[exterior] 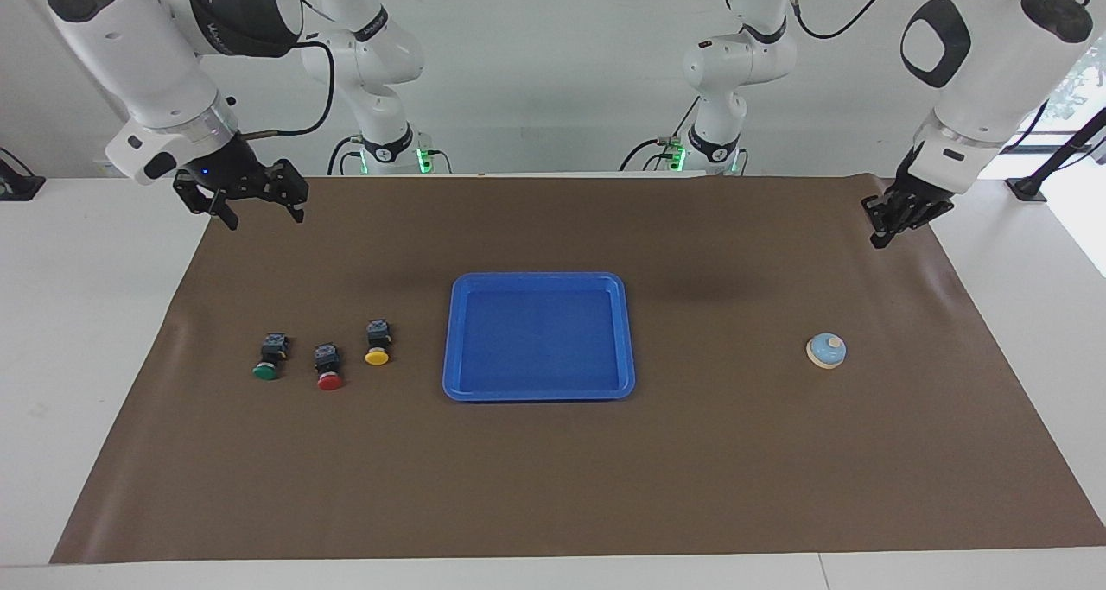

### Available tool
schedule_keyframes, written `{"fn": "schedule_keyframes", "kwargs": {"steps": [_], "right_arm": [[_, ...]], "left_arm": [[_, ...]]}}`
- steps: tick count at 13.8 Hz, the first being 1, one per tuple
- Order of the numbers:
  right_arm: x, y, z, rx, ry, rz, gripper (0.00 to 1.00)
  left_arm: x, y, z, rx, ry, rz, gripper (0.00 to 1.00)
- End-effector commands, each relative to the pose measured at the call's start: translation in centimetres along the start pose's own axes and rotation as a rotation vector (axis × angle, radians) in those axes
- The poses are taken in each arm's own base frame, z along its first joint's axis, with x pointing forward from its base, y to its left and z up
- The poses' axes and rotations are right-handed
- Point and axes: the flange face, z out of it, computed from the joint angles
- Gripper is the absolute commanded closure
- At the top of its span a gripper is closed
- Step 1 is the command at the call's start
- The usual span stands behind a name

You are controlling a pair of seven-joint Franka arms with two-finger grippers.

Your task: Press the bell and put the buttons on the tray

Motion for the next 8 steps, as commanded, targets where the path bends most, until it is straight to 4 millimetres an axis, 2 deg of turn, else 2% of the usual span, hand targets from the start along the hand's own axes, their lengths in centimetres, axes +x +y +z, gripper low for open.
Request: {"fn": "schedule_keyframes", "kwargs": {"steps": [1,4,6,8], "right_arm": [[-0.5,0.7,-0.1,-0.01,-0.005,0.021,0.0],[-0.4,0.4,-0.1,-0.01,-0.003,0.018,0.0],[-0.4,0.4,0.0,-0.01,-0.005,0.018,0.0],[-0.5,0.4,0.1,-0.01,-0.008,0.018,0.0]], "left_arm": [[1.4,-0.5,6.1,-0.006,0.012,-0.007,1.0],[3.0,-1.7,10.9,-0.011,0.029,-0.024,1.0],[3.3,-2.0,13.9,-0.013,0.033,-0.026,1.0],[3.2,-2.6,15.2,-0.014,0.024,-0.035,1.0]]}}
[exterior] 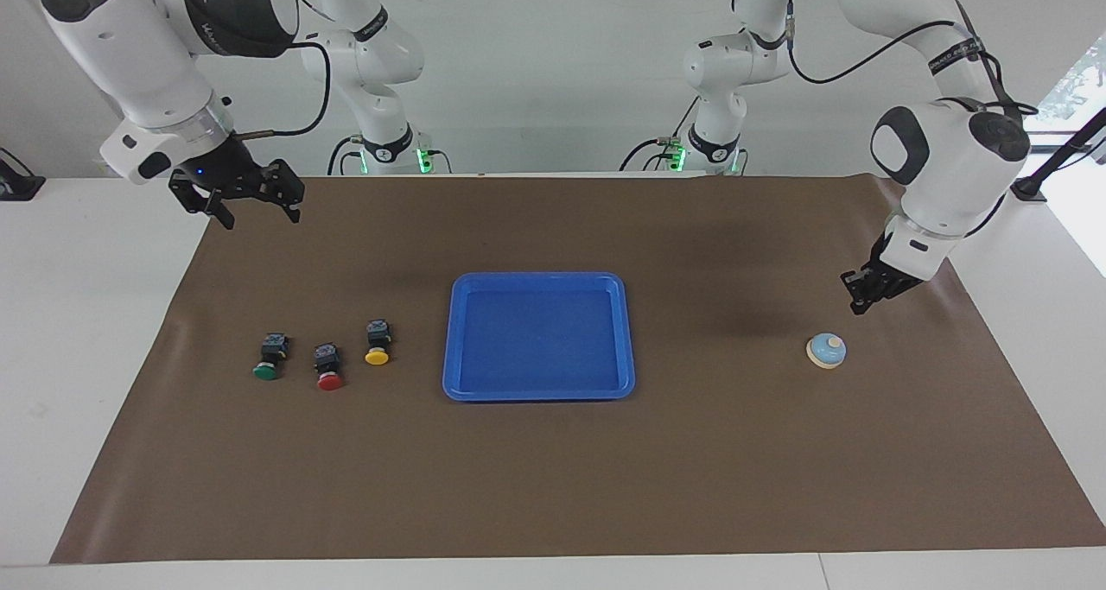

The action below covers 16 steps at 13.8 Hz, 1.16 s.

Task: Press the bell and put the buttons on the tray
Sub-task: 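Press down on the white bell with the left gripper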

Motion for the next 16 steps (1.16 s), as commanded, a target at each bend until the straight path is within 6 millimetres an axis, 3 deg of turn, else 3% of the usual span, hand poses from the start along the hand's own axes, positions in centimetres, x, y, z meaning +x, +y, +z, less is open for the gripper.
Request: {"fn": "schedule_keyframes", "kwargs": {"steps": [1,6,12,14,16], "right_arm": [[-0.4,0.0,0.1,-0.01,-0.008,0.011,0.0],[-0.4,0.1,0.2,-0.01,-0.009,0.013,0.0],[-0.5,0.0,0.3,-0.009,-0.012,0.012,0.0],[-0.5,0.2,0.4,-0.009,-0.012,0.013,0.0],[-0.5,0.3,0.5,-0.009,-0.012,0.01,0.0]], "left_arm": [[-0.4,-0.7,1.4,0.001,0.014,-0.006,1.0],[-1.3,-0.6,3.9,0.001,0.036,-0.003,1.0],[-1.9,0.0,8.9,-0.006,0.003,0.006,1.0],[-1.7,0.0,8.6,-0.005,-0.003,0.009,1.0],[-0.9,-0.2,6.2,-0.004,-0.016,0.007,1.0]]}}
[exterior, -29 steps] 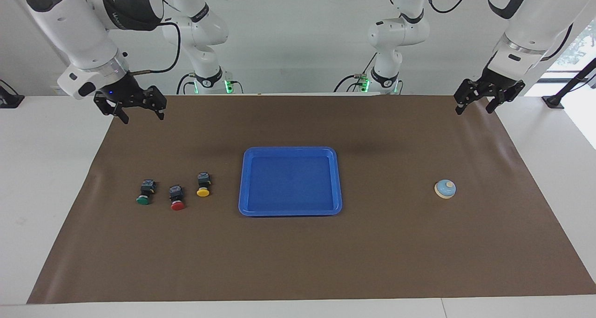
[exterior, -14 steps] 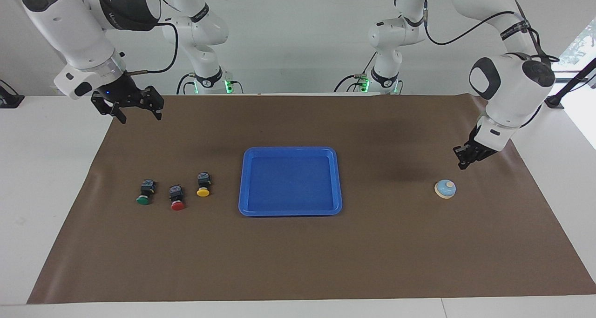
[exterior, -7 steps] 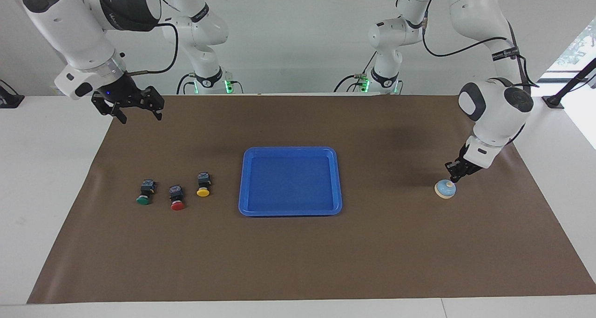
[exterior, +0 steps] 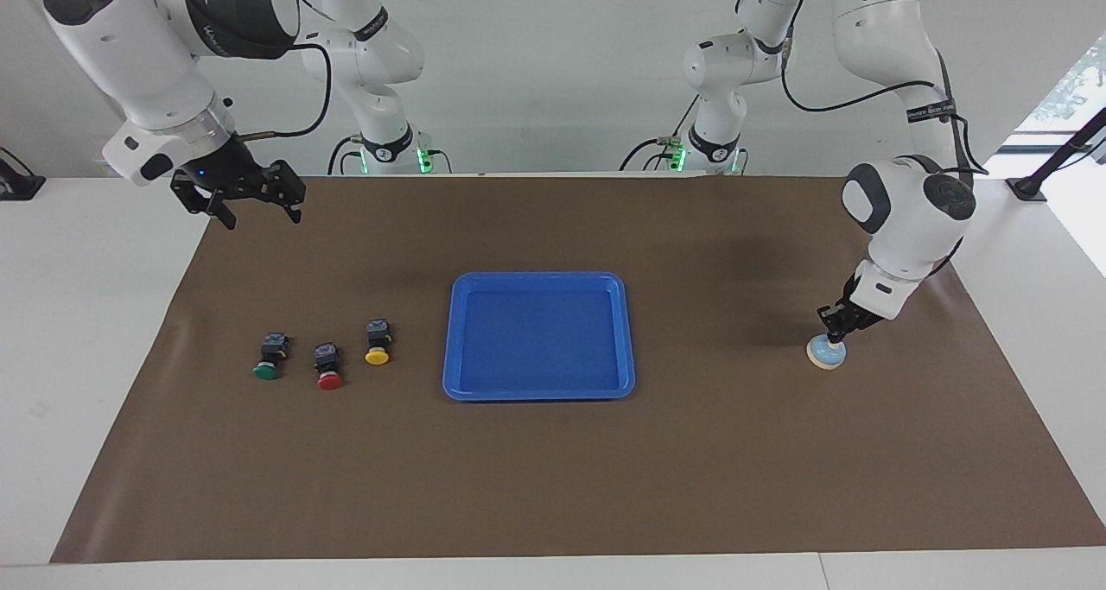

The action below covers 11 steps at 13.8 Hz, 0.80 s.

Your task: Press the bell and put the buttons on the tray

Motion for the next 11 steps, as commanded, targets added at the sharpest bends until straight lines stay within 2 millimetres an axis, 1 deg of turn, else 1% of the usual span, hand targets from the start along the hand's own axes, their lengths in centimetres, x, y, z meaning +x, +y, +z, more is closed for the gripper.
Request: {"fn": "schedule_keyframes", "kwargs": {"steps": [1,2,3,4,5,6,7,8,9,10,11], "right_arm": [[-0.4,0.3,0.4,-0.011,0.005,0.004,0.0],[-0.1,0.5,0.5,-0.015,0.029,0.005,0.0],[-0.1,1.5,1.3,-0.013,0.024,0.016,0.0],[0.2,2.6,2.0,-0.013,0.026,0.02,0.0],[0.8,3.2,3.5,-0.015,0.033,0.019,0.0],[1.3,3.9,4.9,-0.019,0.05,0.029,0.0],[2.0,4.3,6.7,-0.021,0.055,0.033,0.0],[2.9,4.7,8.3,-0.025,0.069,0.036,0.0],[3.7,5.5,10.5,-0.028,0.075,0.045,0.0],[4.1,6.9,12.6,-0.034,0.089,0.054,0.0],[4.3,7.2,14.3,-0.037,0.099,0.042,0.0]], "left_arm": [[1.3,0.0,-2.5,0.0,-0.046,0.009,1.0],[2.0,0.0,-5.0,0.001,-0.07,0.01,0.94],[2.4,0.1,-7.2,0.001,-0.092,0.011,0.66],[2.3,0.4,-9.5,0.003,-0.098,0.011,0.27],[1.7,0.5,-11.5,0.006,-0.103,0.008,0.0],[1.0,0.4,-13.5,0.009,-0.105,0.004,0.0],[0.0,0.6,-15.6,0.013,-0.11,0.011,0.0],[-0.8,1.1,-17.2,0.015,-0.116,0.019,0.0],[-1.8,2.1,-18.5,0.018,-0.135,0.031,0.0],[-2.6,2.9,-20.0,0.021,-0.138,0.039,0.0],[-3.4,3.0,-21.3,0.022,-0.138,0.039,0.0]]}}
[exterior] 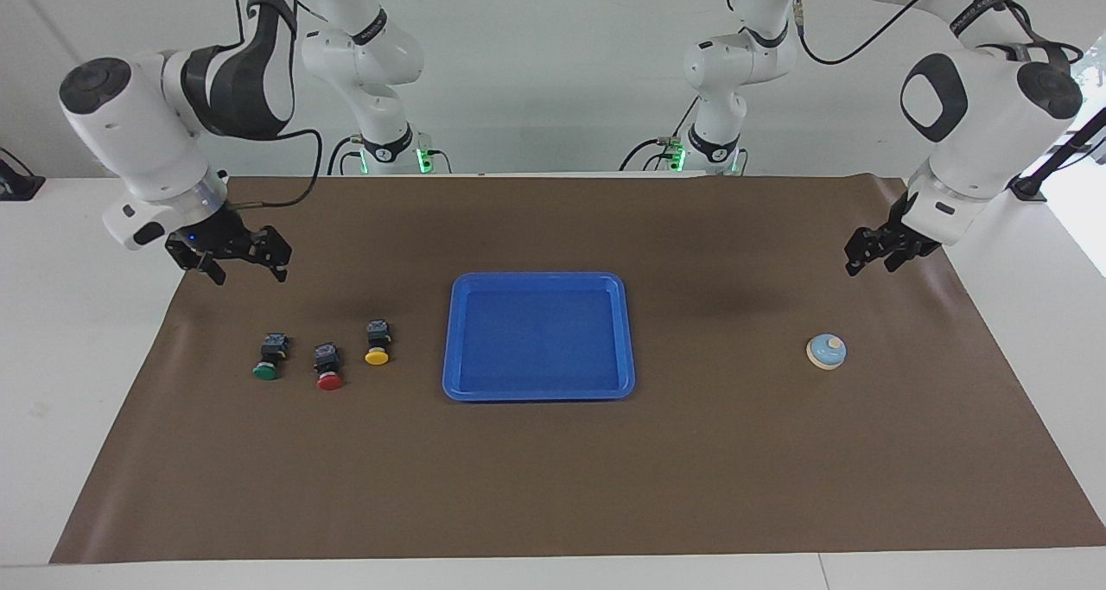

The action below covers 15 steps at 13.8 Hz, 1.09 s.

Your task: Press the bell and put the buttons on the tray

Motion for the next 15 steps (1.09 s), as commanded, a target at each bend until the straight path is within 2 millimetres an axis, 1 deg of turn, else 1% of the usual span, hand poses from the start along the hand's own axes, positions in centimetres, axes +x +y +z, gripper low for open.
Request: {"fn": "schedule_keyframes", "kwargs": {"steps": [1,2,3,4,5,6,8,9,11,12,13,14,15], "right_arm": [[-0.3,1.5,4.8,-0.015,0.017,-0.022,0.0],[-1.0,1.3,6.3,-0.016,0.022,-0.023,0.0],[-1.7,1.7,7.7,-0.015,0.017,-0.015,0.0],[-2.0,2.5,8.3,-0.017,0.02,-0.002,0.0],[-2.2,3.0,8.9,-0.016,0.013,0.004,0.0],[-2.1,3.0,9.5,-0.015,0.004,0.006,0.0],[-1.8,3.0,10.9,-0.016,0.002,0.006,0.0],[-1.7,3.2,11.7,-0.016,-0.001,0.006,0.0],[-1.5,3.9,12.7,-0.021,0.01,0.017,0.0],[-1.4,4.0,13.6,-0.02,0.004,0.017,0.0],[-1.2,4.1,15.0,-0.02,0.001,0.021,0.0],[-1.3,4.9,16.2,-0.021,-0.005,0.032,0.0],[-1.7,6.2,17.1,-0.021,-0.014,0.052,0.0]], "left_arm": [[-2.6,0.8,-2.8,0.011,-0.016,0.005,0.0],[-2.6,0.6,-3.1,0.01,-0.018,0.002,0.0],[-2.6,0.5,-2.7,0.008,-0.022,-0.002,0.0],[-2.8,0.8,-2.6,0.009,-0.031,0.003,0.0],[-2.8,0.5,-2.7,0.006,-0.043,-0.005,0.0],[-3.1,1.9,-2.9,0.004,-0.058,0.007,0.0],[-3.2,2.5,-3.2,0.003,-0.067,-0.008,0.0],[-3.3,2.9,-3.7,0.003,-0.066,-0.001,0.0],[-3.1,2.5,-5.3,0.001,-0.05,-0.007,0.0],[-2.8,2.5,-6.0,-0.005,-0.037,-0.011,0.0],[-2.4,2.4,-6.1,-0.008,-0.033,-0.013,0.0],[-2.6,2.3,-6.2,-0.001,-0.033,-0.014,0.0],[-2.6,2.1,-6.1,0.0,-0.024,-0.017,0.0]]}}
